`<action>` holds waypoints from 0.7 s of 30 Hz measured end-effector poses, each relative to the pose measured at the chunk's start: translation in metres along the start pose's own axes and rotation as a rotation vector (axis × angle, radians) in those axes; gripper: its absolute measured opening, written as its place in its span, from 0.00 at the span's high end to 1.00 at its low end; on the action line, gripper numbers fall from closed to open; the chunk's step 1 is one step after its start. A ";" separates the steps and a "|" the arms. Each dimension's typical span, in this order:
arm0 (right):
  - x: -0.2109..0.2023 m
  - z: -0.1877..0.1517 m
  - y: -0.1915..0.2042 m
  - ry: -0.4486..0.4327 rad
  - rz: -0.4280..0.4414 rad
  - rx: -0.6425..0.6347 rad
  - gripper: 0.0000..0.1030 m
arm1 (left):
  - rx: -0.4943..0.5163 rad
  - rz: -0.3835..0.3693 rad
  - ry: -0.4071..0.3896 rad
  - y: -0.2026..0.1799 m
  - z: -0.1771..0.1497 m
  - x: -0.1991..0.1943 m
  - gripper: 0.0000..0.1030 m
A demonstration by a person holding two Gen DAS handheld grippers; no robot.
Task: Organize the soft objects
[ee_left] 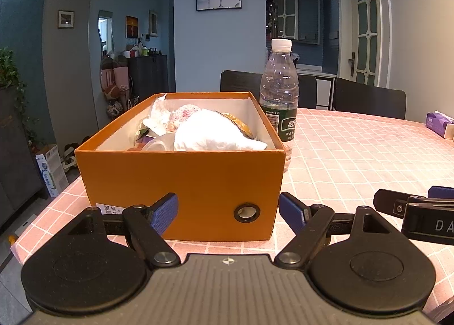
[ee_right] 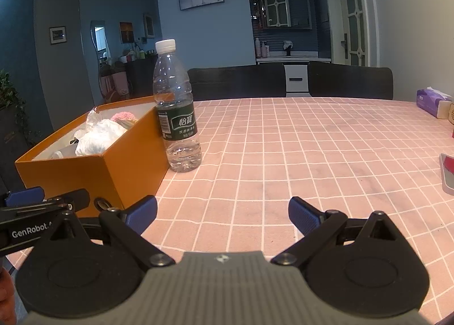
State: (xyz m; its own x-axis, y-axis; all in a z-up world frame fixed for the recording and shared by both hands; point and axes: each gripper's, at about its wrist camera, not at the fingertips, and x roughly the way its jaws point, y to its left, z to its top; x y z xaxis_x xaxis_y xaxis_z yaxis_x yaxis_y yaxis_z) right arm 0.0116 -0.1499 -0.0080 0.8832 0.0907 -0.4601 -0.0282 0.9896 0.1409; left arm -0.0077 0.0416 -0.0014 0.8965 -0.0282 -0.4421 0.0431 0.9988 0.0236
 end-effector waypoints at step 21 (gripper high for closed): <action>-0.001 -0.002 0.000 -0.003 -0.005 -0.004 0.05 | 0.004 -0.006 0.005 -0.004 0.002 0.000 0.09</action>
State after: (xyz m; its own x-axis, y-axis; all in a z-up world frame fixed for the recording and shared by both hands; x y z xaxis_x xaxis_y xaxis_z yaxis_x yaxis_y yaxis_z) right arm 0.0097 -0.1501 -0.0089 0.8849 0.0849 -0.4579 -0.0253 0.9906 0.1347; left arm -0.0066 0.0378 0.0000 0.8940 -0.0342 -0.4468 0.0504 0.9984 0.0246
